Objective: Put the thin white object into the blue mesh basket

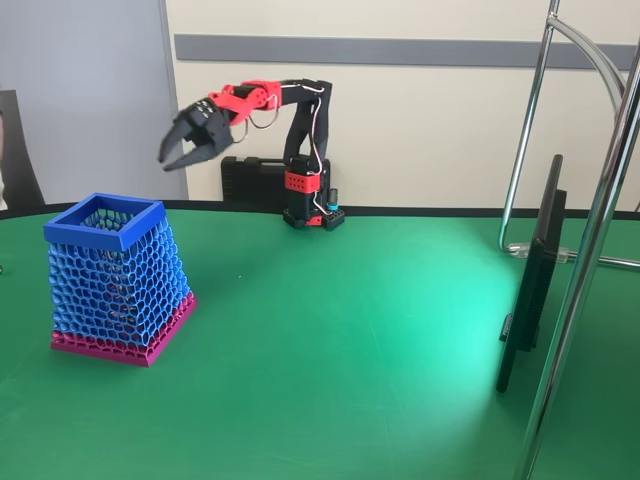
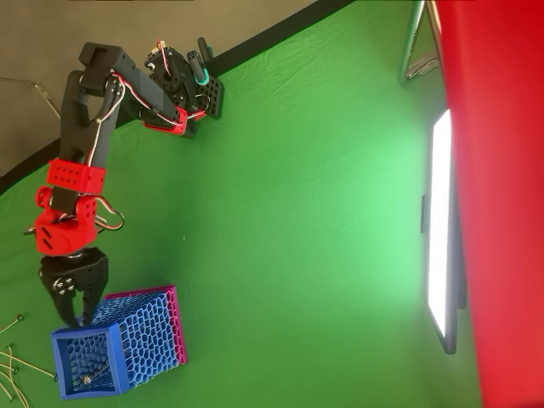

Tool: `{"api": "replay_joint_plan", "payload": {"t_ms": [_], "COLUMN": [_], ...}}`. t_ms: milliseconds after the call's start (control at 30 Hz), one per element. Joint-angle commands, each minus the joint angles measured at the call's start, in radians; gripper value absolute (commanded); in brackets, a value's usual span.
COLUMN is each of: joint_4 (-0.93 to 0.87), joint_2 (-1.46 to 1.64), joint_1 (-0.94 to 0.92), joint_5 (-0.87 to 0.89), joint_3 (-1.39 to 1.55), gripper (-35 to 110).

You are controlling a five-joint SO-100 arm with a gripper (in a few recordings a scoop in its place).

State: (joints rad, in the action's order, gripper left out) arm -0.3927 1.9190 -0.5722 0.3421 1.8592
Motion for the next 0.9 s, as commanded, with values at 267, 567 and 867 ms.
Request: {"api": "replay_joint_plan", "payload": {"t_ms": [267, 567, 867], "joint_4": [0.035, 0.028, -0.032], "joint_2": [0.304, 0.491, 0.726], "joint_1": [0.135, 0.221, 0.321], "joint_5": [-0.192, -0.305, -0.425], "joint_3": [0.345, 0.601, 0.848], "gripper": [7, 6, 6]}}
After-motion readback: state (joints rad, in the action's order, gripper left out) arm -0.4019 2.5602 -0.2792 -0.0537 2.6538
